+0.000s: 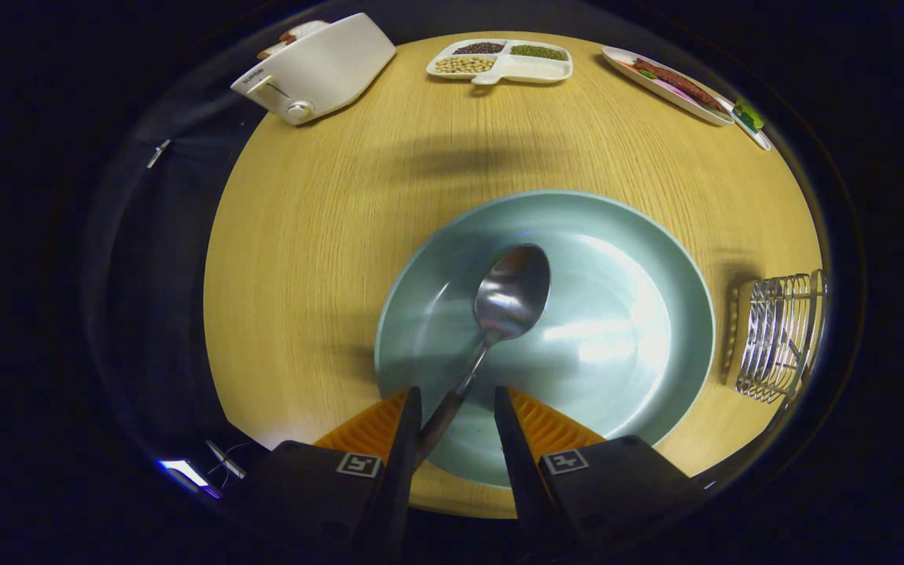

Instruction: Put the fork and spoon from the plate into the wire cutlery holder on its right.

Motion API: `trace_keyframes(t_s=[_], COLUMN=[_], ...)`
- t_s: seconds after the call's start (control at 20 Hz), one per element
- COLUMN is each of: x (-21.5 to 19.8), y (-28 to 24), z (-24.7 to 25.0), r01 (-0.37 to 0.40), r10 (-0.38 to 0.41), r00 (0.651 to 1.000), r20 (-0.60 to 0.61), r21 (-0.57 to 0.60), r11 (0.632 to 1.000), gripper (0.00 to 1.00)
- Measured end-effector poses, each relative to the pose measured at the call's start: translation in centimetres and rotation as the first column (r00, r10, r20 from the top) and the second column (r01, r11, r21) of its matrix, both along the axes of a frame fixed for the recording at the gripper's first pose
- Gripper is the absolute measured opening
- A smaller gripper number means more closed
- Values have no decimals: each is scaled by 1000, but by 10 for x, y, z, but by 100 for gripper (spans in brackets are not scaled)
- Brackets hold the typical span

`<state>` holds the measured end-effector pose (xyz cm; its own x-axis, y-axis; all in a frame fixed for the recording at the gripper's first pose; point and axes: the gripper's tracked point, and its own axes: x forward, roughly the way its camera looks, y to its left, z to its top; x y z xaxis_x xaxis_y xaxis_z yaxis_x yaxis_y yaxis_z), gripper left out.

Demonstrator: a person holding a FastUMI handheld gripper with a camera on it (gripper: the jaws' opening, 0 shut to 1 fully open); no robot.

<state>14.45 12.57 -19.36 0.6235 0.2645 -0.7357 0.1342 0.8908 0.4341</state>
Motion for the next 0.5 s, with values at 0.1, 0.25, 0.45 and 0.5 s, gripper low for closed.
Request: trace_keyframes(t_s=[0.1, 0.25, 0.45, 0.5], x=[1, -3, -13, -19], y=[-9, -9, -17, -21], z=[-4, -6, 0, 7], r01=[17, -50, -121, -133], r10=[-17, 50, 121, 132], r00=[1000, 999, 989, 986], r20=[2, 14, 85, 101], r21=[-27, -17, -9, 1], r11=[999, 999, 993, 991], gripper=[39, 11, 8, 8])
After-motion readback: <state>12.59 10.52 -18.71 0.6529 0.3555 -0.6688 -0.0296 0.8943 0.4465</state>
